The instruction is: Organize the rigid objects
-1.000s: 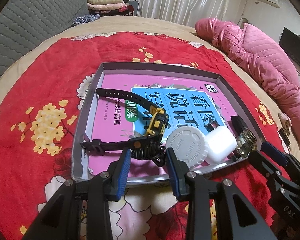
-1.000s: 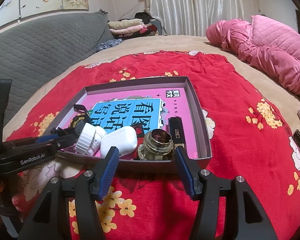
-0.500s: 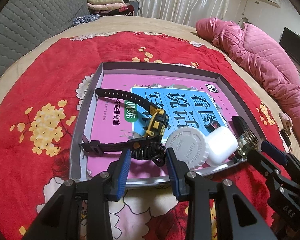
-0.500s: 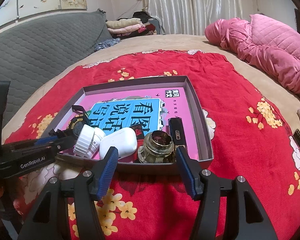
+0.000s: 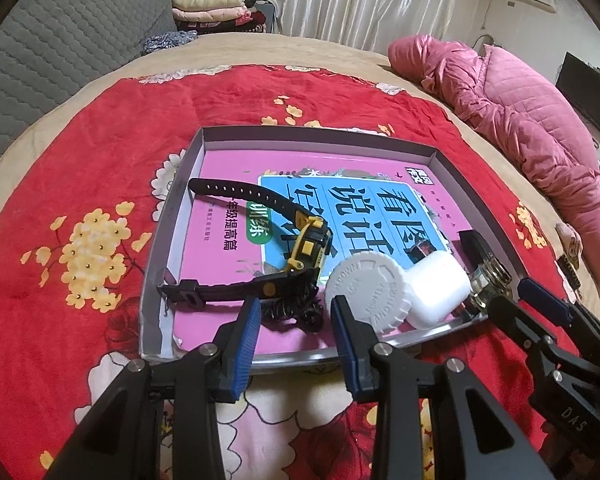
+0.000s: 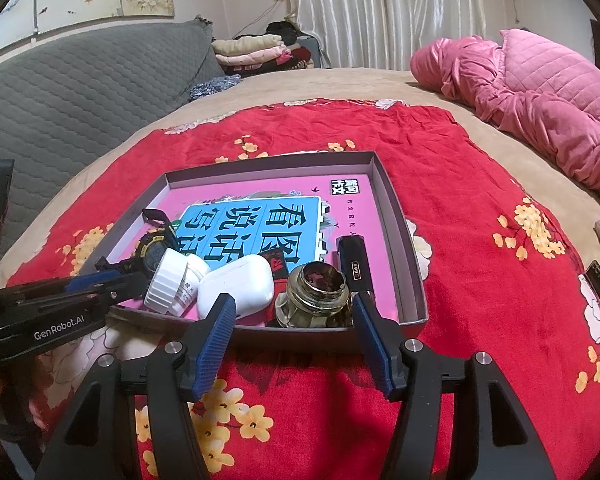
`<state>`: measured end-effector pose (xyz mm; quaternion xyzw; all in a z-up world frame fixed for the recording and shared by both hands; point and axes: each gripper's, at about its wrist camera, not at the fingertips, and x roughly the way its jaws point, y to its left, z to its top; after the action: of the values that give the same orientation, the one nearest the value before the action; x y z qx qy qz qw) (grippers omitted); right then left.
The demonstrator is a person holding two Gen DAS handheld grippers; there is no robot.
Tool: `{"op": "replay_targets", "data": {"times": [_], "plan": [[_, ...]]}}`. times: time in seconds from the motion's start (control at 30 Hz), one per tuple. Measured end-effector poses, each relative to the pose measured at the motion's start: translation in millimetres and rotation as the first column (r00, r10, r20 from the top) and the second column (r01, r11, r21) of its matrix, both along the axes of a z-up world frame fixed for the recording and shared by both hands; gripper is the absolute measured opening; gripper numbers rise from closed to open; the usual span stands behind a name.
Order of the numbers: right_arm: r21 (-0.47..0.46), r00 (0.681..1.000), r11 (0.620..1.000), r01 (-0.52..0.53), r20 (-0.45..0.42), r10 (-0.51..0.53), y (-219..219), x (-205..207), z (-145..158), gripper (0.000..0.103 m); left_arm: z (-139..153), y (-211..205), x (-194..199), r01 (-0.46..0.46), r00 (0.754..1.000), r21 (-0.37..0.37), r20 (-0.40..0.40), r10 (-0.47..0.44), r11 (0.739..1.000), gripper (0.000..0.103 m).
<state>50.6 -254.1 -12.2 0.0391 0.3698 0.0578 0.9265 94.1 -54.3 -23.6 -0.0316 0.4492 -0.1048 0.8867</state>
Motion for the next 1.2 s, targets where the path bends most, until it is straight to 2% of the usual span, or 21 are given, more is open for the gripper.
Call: {"op": "replay_targets", "data": {"times": [0.17, 0.3, 0.37, 0.63, 0.87, 1.2], "plan": [[-0.004, 1.0, 1.0, -0.004, -0.002, 0.004, 0.6, -1.3, 0.6, 0.063, 5.4, 1.8, -5.9, -0.006, 1.0, 0.001, 0.005, 0.006, 1.0, 0.037], [-0.017, 1.0, 1.0, -0.008, 0.008, 0.009, 2.9, -4.3, 3.8, 0.065, 11.5, 2.6, -13.8, -0.03, 0.999, 0.021, 0.028, 0.03, 0.999, 0.042], [-0.02, 1.0, 1.0, -0.009, 0.012, 0.009, 3.4, -7.0, 6.5, 0.07, 15.4, 1.7, -18.5, -0.029, 0.999, 0.025, 0.037, 0.028, 0.999, 0.042], [-0.036, 1.0, 0.999, -0.015, 0.023, 0.016, 9.5, -23.2, 19.0, 0.071, 30.7, 7.5, -33.9, -0.059, 0.997, 0.027, 0.058, 0.058, 0.998, 0.051], [-0.032, 1.0, 0.999, -0.012, 0.027, 0.013, 11.8, -39.4, 27.5, 0.072, 35.1, 5.8, -51.0, -0.059, 0.997, 0.052, 0.052, 0.056, 0.997, 0.052], [-0.052, 0.999, 0.999, -0.002, 0.038, 0.004, 14.1, -62.6, 38.2, 0.072, 42.7, -0.7, -79.5, -0.056, 0.997, 0.047, 0.054, 0.053, 0.997, 0.052]]}}
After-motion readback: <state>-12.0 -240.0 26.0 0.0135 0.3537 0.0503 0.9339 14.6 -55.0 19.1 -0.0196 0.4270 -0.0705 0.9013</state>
